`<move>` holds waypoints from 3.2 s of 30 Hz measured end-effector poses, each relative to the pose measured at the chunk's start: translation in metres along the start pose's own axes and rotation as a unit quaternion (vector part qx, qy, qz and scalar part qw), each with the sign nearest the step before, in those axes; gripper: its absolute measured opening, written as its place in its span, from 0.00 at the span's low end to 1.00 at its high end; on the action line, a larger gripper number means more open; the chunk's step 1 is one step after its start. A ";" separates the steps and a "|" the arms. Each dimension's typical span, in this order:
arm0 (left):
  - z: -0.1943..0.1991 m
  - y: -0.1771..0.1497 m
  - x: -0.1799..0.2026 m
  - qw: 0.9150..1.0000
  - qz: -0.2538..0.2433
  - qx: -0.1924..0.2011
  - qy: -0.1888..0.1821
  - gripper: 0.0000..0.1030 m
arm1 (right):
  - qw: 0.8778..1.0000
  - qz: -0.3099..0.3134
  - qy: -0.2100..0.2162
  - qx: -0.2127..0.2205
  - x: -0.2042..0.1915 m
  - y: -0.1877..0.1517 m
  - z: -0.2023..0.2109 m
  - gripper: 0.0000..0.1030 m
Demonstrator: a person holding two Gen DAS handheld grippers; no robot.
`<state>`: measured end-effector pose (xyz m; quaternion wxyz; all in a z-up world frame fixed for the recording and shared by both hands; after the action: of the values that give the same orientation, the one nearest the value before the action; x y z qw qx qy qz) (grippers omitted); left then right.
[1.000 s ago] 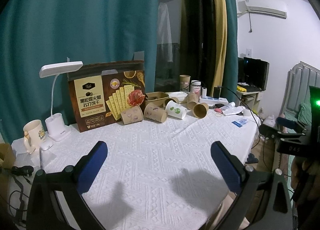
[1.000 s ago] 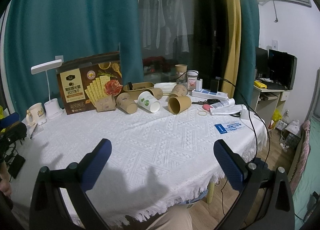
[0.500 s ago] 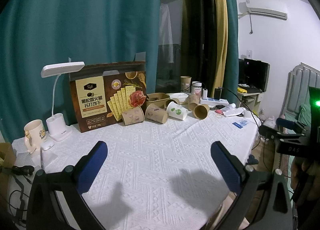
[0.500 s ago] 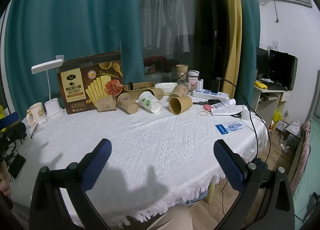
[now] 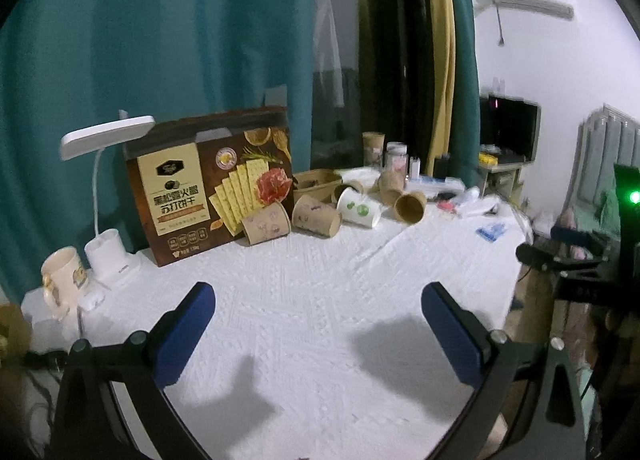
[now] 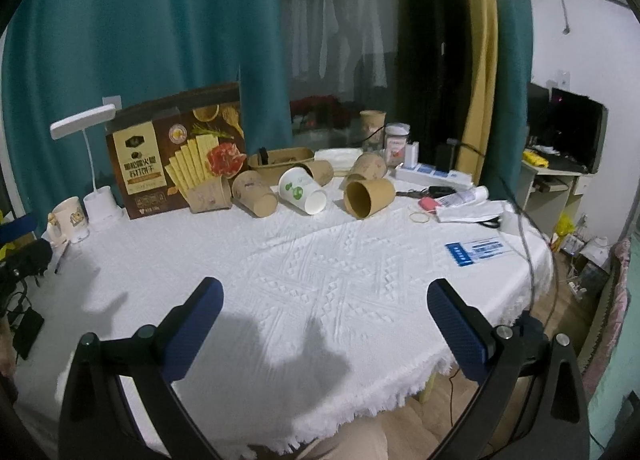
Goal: Flip cup upright
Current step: 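Reach the left gripper to the pig-print paper cup and close on it, then lift the pig-print cup with the left gripper and rotate it upright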
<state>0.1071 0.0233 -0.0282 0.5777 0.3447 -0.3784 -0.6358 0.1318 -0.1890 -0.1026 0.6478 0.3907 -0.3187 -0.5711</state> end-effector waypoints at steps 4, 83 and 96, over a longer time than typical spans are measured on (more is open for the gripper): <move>-0.052 0.002 -0.011 0.998 -0.033 -0.061 -0.003 1.00 | 0.999 0.009 0.011 -0.033 -0.001 0.001 -0.043 0.98; -0.142 -0.114 0.019 0.871 0.416 -0.241 -0.104 0.69 | 0.966 -0.002 0.215 -0.143 -0.026 -0.054 -0.099 0.98; -0.093 -0.088 0.001 0.917 0.328 -0.172 -0.148 0.74 | 0.906 -0.003 0.339 -0.255 -0.086 -0.028 -0.108 0.98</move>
<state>0.1469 0.0191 -0.1497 0.7417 -0.0017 -0.4363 -0.5094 0.1980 -0.0894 -0.1769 0.7927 0.3829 0.0774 -0.4680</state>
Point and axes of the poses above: each gripper's, at about its wrist camera, not at the fingertips, and z roughly against the way its jaws point, x to its right, y to its top, the point moved 7 cm from there along -z, roughly the way its jaws point, and after that the axes turned 5 degrees about -y, right-handed, at the moved point
